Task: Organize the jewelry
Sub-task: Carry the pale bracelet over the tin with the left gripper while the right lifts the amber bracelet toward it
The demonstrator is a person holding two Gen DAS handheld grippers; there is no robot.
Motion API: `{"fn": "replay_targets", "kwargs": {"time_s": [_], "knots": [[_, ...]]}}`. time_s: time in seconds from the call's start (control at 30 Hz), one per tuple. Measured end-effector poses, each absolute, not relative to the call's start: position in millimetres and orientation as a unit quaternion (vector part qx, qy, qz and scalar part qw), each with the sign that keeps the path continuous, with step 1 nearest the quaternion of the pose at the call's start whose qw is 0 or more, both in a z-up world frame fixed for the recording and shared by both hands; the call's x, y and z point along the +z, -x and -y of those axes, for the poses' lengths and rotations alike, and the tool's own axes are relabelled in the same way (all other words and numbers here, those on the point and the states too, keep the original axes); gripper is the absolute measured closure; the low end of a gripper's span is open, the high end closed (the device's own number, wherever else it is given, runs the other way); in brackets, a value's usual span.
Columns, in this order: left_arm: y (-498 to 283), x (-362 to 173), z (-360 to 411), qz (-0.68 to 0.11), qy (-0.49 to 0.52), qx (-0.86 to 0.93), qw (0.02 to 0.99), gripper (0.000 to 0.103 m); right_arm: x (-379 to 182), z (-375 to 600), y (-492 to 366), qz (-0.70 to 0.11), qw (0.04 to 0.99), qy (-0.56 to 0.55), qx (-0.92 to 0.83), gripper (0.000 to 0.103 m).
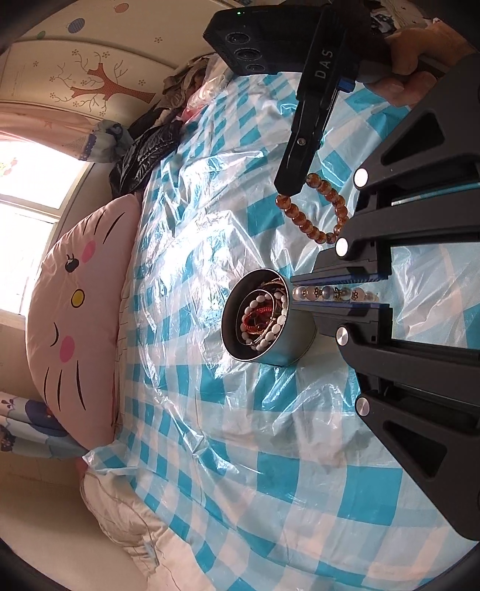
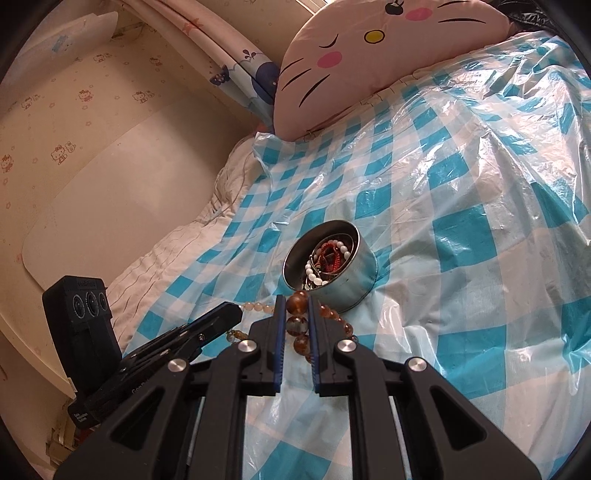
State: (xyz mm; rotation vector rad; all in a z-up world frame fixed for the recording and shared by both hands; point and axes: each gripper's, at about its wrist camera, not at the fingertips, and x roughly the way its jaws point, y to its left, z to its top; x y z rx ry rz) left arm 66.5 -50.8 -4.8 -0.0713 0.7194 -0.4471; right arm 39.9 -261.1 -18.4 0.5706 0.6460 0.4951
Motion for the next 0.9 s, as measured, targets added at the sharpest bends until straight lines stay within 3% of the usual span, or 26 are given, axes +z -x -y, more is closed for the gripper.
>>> {"fn": "replay_targets", "kwargs": {"time_s": [0.9], "knots": [[-78, 24, 51, -0.288, 0.071, -0.219, 0.929, 0.095, 6, 256, -67, -0.243, 0.867, -0.325, 0.288, 0.09]]}}
